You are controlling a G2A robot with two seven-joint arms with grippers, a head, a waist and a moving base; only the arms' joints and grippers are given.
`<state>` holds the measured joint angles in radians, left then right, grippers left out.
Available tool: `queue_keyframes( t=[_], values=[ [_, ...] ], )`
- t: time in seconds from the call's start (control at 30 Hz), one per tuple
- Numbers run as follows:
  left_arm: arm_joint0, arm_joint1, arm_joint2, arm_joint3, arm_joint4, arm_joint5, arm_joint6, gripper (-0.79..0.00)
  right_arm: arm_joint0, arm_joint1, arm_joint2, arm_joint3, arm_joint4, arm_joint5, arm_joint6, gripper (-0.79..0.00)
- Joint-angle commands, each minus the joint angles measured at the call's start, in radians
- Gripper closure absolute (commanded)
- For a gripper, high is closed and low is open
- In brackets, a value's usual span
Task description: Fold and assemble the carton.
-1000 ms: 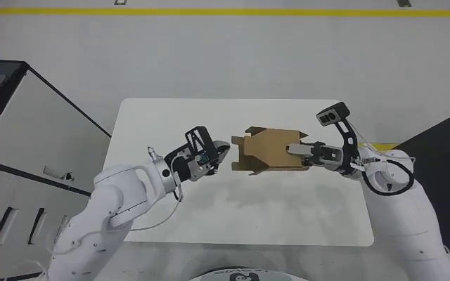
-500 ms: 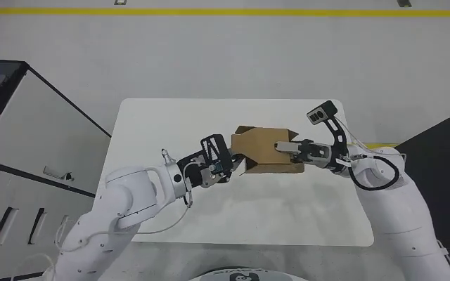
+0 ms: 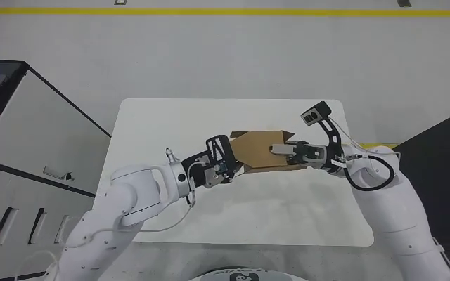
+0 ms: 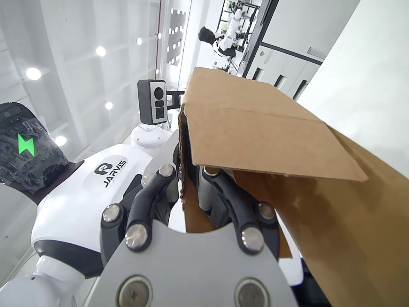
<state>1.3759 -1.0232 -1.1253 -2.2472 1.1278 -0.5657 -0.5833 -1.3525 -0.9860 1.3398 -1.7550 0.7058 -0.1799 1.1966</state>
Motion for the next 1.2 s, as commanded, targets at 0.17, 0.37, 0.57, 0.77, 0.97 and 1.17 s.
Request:
queue_keyframes(
  t=[0.17,0.37,0.57,0.77,0.97,1.17],
  values=[
    [-0.008,0.0,-0.006,0.005,0.0,0.014,0.001,0.0,-0.002,-0.001,0.008,0.022,0.009,-0.009,-0.017,0.0],
    [0.003,0.003,-0.044,-0.008,-0.016,0.027,0.01,0.0,-0.018,-0.002,0.028,0.036,0.052,-0.02,-0.023,0.0],
    [0.016,0.007,-0.073,-0.009,-0.021,0.034,0.017,0.0,-0.024,-0.003,0.043,0.042,0.079,-0.027,-0.021,0.0],
    [0.029,0.009,-0.087,-0.002,-0.021,0.034,0.022,0.0,-0.027,-0.004,0.053,0.045,0.096,-0.026,-0.012,0.0],
    [0.026,0.007,-0.06,-0.002,-0.025,0.018,0.03,0.0,-0.023,-0.007,0.04,0.036,0.094,-0.021,0.002,0.0],
    [0.005,0.003,-0.019,-0.012,-0.02,0.004,0.028,0.0,-0.017,-0.01,0.028,0.032,0.061,-0.021,-0.014,0.0]
  ],
)
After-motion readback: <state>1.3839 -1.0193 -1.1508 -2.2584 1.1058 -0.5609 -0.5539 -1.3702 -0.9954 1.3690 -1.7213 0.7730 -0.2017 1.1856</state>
